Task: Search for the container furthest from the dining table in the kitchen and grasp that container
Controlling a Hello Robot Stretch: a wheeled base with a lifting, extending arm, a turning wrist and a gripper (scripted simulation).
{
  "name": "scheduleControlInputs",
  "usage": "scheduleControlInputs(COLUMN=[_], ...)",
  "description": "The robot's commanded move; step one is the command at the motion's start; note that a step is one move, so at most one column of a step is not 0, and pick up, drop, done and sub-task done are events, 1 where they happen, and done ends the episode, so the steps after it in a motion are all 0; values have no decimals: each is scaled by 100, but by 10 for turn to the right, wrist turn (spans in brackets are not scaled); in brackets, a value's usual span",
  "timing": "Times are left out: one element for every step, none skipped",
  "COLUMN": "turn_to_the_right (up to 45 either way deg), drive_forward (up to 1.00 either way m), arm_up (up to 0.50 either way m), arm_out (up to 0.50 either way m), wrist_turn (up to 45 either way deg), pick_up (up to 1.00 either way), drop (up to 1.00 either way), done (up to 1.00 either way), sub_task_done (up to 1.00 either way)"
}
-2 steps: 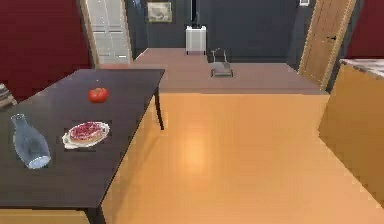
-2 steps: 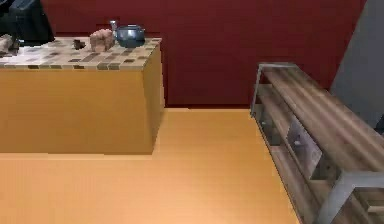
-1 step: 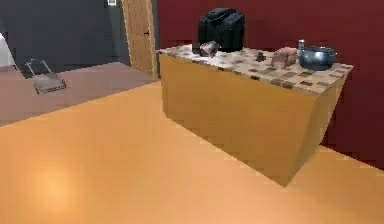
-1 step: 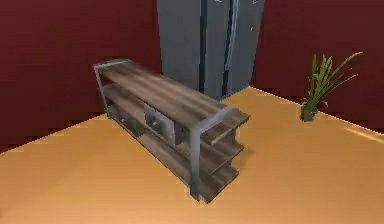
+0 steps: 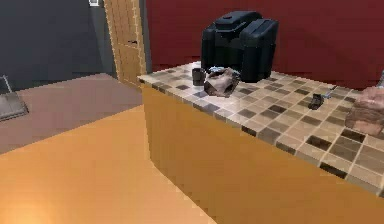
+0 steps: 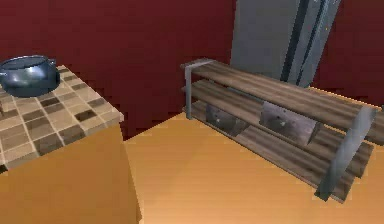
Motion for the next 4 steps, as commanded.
scheduleControlInputs(turn_to_the_right=[90,0,-450,-450], drive_forward=[0,30,0,0], arm_up=[0,0,0,0], arm_out=[0,0,0,0], wrist_turn=[0,0,0,0], pick_up=[0,0,0,0], drop=[0,0,0,0], done=[0,0,0,0], sub_task_done=[0,0,0,0])
